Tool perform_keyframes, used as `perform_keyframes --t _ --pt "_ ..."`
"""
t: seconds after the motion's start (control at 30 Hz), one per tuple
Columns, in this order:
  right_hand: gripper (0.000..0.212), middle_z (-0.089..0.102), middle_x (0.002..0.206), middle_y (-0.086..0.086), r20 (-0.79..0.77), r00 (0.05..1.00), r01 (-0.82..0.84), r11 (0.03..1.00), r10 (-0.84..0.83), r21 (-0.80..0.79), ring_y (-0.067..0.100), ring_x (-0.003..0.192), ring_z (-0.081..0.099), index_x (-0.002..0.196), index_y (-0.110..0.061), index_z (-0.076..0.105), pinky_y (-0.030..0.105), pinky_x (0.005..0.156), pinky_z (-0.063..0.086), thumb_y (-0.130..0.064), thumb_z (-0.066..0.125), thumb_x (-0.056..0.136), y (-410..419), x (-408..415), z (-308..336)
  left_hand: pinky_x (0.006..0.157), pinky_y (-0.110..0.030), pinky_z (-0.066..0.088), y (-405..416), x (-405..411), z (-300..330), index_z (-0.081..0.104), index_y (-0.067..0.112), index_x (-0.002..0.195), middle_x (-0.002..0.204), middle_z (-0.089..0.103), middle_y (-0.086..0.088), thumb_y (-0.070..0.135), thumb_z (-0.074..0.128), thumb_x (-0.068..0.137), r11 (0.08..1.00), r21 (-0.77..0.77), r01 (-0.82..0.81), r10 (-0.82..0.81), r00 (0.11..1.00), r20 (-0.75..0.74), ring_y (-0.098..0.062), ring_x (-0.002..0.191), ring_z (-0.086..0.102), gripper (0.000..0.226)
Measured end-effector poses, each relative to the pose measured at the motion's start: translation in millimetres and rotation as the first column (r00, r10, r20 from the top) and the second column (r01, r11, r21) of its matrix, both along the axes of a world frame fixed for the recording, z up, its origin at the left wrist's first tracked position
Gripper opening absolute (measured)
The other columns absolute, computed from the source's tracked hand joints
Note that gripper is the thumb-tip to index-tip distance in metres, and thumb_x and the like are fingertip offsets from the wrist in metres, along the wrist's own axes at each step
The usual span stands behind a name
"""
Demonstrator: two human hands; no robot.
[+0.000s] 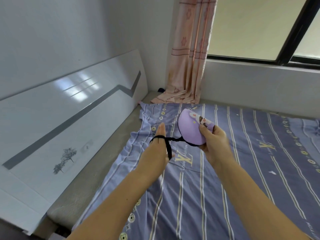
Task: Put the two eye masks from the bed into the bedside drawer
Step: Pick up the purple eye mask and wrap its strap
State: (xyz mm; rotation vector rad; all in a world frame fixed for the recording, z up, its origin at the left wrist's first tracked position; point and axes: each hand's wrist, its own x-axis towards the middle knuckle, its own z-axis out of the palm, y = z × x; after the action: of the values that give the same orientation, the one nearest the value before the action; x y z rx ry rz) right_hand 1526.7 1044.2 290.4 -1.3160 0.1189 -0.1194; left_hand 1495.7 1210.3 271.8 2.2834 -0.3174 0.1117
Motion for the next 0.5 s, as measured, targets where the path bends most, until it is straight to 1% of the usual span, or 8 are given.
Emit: perform_keyframes --t 0.03,0.07,0.13,0.17,0.23,0.3,0.37,0.5 --pt "0.015 0.072 0.076 -0.002 -0.06 0.993 -0.096 0.993 0.1 0.068 0.007 0.062 0.069 0.091 -0.014 0.064 0.022 0.05 0.055 -0.008 0.05 0.093 1 -1 0 0.105 -0.022 0.039 -1 2 3 0.003 0.017 0.145 0.148 0.036 -0.011 0.001 0.062 0.085 0.998 -0.051 0.043 -0.036 0.99 0.136 -0.018 0.129 0.044 0.086" --pt "0.013 0.072 0.072 -0.002 -0.122 0.963 -0.23 0.97 0.239 0.083 0.005 0.057 0.067 0.094 -0.009 0.062 0.018 0.047 0.053 -0.006 0.049 0.093 0 -3 2 0.112 -0.029 0.032 0 4 7 0.013 0.019 0.144 0.151 0.031 -0.009 0.002 0.061 0.085 0.997 -0.002 0.078 -0.074 0.955 0.288 -0.019 0.137 0.033 0.078" --pt "0.011 0.071 0.068 -0.003 -0.23 0.838 -0.522 0.849 0.494 -0.077 0.004 0.054 0.063 0.096 -0.008 0.063 0.017 0.047 0.049 -0.01 0.053 0.092 -8 -5 7 0.113 -0.04 0.023 6 8 12 0.053 0.011 0.125 0.137 0.051 -0.012 0.007 0.058 0.085 0.984 0.141 0.111 -0.172 0.802 0.572 -0.022 0.134 0.038 0.041" --pt "0.009 0.07 0.072 -0.002 -0.256 0.801 -0.593 0.776 0.542 -0.214 0.006 0.059 0.063 0.096 -0.012 0.064 0.019 0.053 0.05 -0.015 0.057 0.09 -12 -4 8 0.113 -0.042 0.022 10 9 16 0.065 0.005 0.107 0.124 0.063 -0.013 0.009 0.058 0.085 0.971 0.187 0.148 -0.233 0.76 0.606 -0.024 0.126 0.049 0.024" --pt "0.016 0.07 0.09 0.001 -0.206 0.809 -0.573 0.659 0.551 -0.487 0.013 0.079 0.066 0.101 -0.024 0.064 0.027 0.074 0.053 -0.023 0.065 0.085 -17 -1 10 0.114 -0.04 0.024 12 3 23 0.067 0.0 0.089 0.109 0.07 -0.014 0.007 0.063 0.083 0.95 0.201 0.238 -0.311 0.758 0.574 -0.024 0.113 0.059 0.011" --pt "0.027 0.07 0.107 -0.003 -0.145 0.77 -0.568 0.565 0.621 -0.598 0.012 0.1 0.065 0.107 -0.035 0.063 0.031 0.09 0.052 -0.03 0.066 0.081 -15 0 16 0.116 -0.033 0.021 7 -3 28 0.066 0.0 0.086 0.113 0.068 -0.014 0.003 0.064 0.081 0.924 0.23 0.306 -0.382 0.767 0.515 -0.024 0.115 0.057 0.006" --pt "0.029 0.07 0.111 0.001 -0.168 0.677 -0.66 0.49 0.717 -0.57 0.015 0.105 0.064 0.108 -0.035 0.064 0.032 0.094 0.052 -0.031 0.063 0.079 -7 -1 22 0.118 -0.026 0.015 2 -7 29 0.066 0.001 0.087 0.121 0.064 -0.014 0.004 0.063 0.083 0.896 0.283 0.342 -0.442 0.739 0.508 -0.022 0.124 0.05 0.006" --pt "0.02 0.069 0.095 0.016 -0.192 0.598 -0.77 0.492 0.778 -0.406 0.025 0.094 0.067 0.094 -0.022 0.069 0.04 0.087 0.053 -0.017 0.056 0.079 0 3 19 0.119 -0.025 0.012 -1 -11 34 0.068 0.004 0.088 0.131 0.057 -0.015 0.008 0.063 0.084 0.868 0.326 0.375 -0.496 0.704 0.509 -0.021 0.133 0.039 0.007"
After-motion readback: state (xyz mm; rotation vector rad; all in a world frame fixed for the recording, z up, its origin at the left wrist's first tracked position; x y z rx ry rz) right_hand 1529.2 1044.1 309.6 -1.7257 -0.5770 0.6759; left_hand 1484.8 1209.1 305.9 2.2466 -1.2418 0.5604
